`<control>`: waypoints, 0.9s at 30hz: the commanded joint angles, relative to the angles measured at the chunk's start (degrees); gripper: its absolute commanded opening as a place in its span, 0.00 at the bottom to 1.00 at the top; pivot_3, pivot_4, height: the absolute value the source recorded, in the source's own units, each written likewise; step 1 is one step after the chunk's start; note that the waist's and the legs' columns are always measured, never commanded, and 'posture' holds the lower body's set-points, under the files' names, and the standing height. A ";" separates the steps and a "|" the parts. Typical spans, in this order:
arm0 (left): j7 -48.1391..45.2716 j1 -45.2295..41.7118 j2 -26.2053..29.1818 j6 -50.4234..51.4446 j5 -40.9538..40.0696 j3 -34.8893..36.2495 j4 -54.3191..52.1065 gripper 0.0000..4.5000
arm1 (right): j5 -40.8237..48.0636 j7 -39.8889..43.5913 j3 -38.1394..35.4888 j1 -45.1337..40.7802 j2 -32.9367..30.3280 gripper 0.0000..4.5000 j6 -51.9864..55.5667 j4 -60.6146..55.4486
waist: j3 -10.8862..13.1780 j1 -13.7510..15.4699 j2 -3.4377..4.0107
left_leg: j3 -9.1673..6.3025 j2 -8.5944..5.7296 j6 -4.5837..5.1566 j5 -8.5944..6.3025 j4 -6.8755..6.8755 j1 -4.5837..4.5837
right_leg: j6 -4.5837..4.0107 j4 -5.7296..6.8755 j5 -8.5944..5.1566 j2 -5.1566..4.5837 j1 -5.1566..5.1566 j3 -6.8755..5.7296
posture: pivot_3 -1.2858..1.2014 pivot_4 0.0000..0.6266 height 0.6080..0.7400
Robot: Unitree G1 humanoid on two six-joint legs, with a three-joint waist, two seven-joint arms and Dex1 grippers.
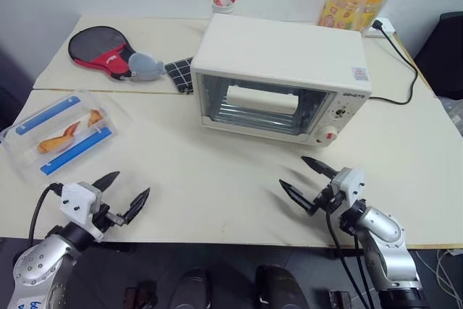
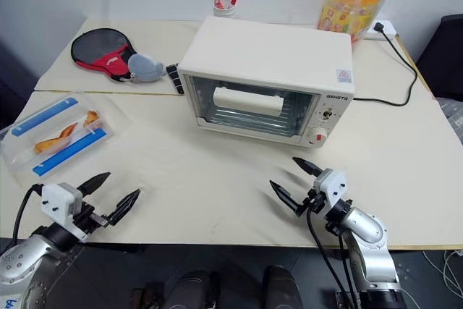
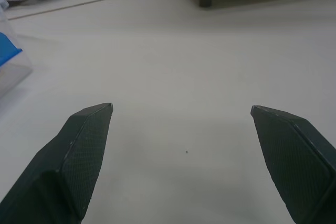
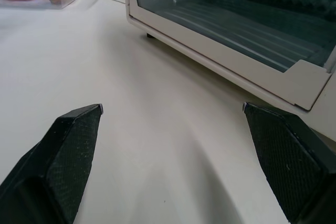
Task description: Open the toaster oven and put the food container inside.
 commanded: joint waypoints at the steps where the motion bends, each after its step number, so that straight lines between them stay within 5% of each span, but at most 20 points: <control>1: 0.59 -0.47 -0.56 -1.94 0.67 0.29 0.86 1.00 | 1.06 -0.48 -0.56 0.42 -0.26 0.99 -0.30 -2.70 | 0.00 0.00 0.00 | 0.00 0.01 0.00 0.00 0.00 0.00 | 0.00 0.00 0.00 0.01 0.00 -0.01 | 0.52 0.24 1.00; 13: -12.63 -10.98 6.14 9.14 -21.32 1.35 -1.29 1.00 | 17.11 -6.13 -4.05 -2.05 -5.74 0.99 22.23 -20.34 | 0.00 0.02 0.01 | -0.05 0.02 -0.02 0.01 0.03 -0.01 | 0.00 0.05 0.00 0.00 0.01 -0.01 | 0.52 0.24 1.00; 27: -14.86 -19.83 4.33 10.28 -21.19 -5.05 -0.03 1.00 | 13.42 -9.65 -2.04 -18.45 -3.56 0.99 26.34 -13.15 | 0.01 -0.13 0.02 | 0.05 -0.02 -0.04 0.06 0.07 -0.08 | 0.00 0.03 0.00 0.12 -0.04 0.00 | 0.52 0.24 1.00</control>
